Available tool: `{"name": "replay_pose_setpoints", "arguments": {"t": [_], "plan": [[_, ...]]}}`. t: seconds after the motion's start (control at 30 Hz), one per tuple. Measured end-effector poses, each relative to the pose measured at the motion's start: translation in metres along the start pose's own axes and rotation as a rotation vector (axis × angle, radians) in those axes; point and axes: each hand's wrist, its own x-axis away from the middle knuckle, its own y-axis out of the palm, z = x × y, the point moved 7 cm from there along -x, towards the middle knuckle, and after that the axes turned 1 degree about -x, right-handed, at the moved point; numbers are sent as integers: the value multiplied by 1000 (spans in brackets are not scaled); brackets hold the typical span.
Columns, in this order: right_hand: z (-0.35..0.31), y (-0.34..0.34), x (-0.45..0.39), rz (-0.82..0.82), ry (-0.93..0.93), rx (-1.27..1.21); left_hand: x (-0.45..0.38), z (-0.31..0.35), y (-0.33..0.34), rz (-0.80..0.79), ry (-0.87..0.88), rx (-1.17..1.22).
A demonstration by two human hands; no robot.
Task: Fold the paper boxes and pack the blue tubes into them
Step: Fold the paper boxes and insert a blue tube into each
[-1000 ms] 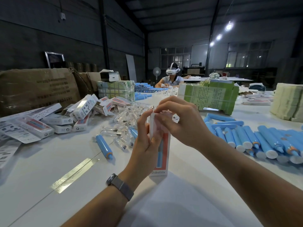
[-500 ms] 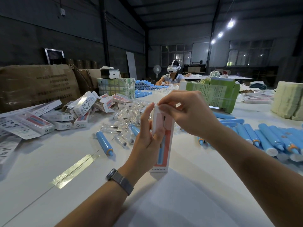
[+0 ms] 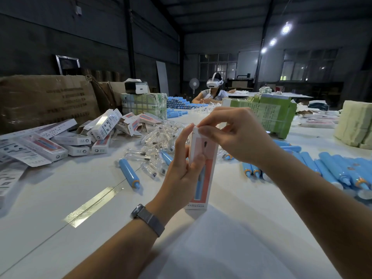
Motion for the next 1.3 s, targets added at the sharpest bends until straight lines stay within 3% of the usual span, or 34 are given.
{"name": "replay_pose_setpoints", "arguments": {"t": [0.47,0.87,1.0,1.1,1.3], "plan": [[-9,-4,-3,-63,-83,158,-2,-3,2,-41,-16,52],[-4,-6,-5,-254,-28,61,-3,-5,2,-81,-59,50],[3,0,-2,-104,-3,14,-3,-4,-2,-35,-61,71],[17,1,2,14,79,-156,-3,-6,-4,-5,-81,103],[38,9,13,38,139,-383,-3,-5,-8,21,-83,66]]}}
